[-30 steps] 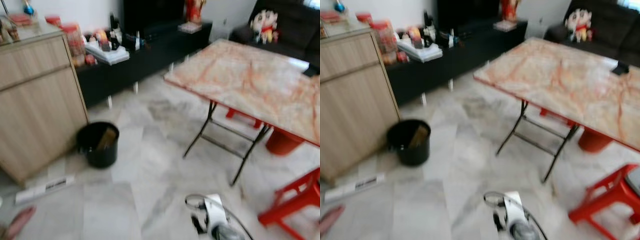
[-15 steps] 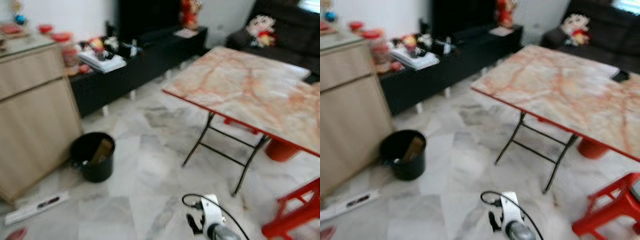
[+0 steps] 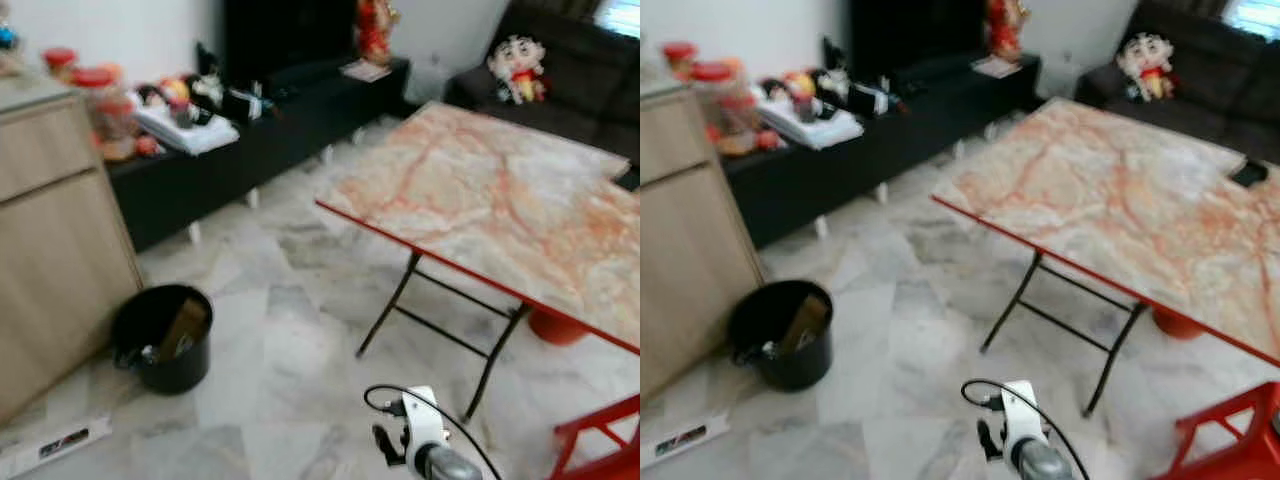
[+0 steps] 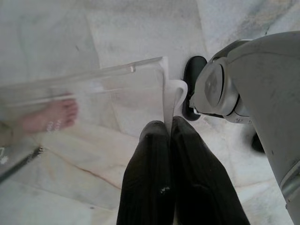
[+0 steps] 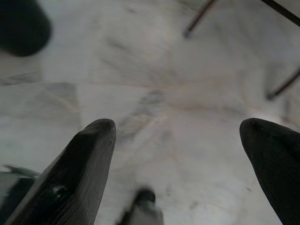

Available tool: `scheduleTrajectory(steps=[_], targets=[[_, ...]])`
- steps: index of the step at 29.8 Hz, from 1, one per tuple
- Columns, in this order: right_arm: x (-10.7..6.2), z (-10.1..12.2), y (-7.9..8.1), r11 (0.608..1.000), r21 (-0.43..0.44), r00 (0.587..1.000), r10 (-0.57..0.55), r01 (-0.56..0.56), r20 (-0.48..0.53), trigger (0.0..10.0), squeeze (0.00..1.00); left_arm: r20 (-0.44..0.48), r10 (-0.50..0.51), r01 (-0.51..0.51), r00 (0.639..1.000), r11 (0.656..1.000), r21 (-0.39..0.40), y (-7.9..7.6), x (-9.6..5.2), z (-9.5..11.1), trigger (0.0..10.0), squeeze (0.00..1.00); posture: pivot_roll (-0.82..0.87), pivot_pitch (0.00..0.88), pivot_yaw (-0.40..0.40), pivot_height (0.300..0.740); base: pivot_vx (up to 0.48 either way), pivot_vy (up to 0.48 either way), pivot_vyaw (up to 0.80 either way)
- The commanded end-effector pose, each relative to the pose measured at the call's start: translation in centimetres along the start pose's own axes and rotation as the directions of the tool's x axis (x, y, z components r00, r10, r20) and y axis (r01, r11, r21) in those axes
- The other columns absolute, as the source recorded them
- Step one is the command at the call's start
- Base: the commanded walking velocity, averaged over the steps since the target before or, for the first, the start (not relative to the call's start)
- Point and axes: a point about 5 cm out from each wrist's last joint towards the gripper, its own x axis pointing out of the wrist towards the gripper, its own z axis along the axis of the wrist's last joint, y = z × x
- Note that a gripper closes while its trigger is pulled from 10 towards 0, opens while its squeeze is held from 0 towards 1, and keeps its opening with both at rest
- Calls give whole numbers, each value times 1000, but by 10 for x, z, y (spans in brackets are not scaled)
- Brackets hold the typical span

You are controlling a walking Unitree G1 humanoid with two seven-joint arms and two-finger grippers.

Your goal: Picking trash to rubbish bin

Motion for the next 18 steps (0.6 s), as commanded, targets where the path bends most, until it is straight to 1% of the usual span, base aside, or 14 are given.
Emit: scheduleTrajectory(steps=[1,4,10,16,18], targets=[[-2,-4,-7,1000,-9,1000,-19,19,-12,10000,0,97,-22,25,995,999,-28,-12,3,27,10000,0,101,0,-116,740,480,0,0],[-2,-4,-6,1000,-13,1000,-17,17,-10,10000,0,95,-21,24,995,999,-29,-11,3,27,10000,0,100,0,-116,740,480,0,0],[-1,-3,-6,1000,-15,1000,-16,16,-8,10000,0,97,-22,25,995,999,-29,-12,3,27,10000,0,101,0,-117,740,480,0,645],[-1,-3,-6,1000,-23,1000,-19,19,-7,10000,0,98,-23,26,995,999,-29,-13,3,28,10000,0,101,0,-118,740,480,0,438],[-2,-3,-6,999,-28,1000,-19,19,-7,10000,0,100,-24,27,995,999,-28,-14,3,29,10000,0,101,0,-118,740,480,0,800]])
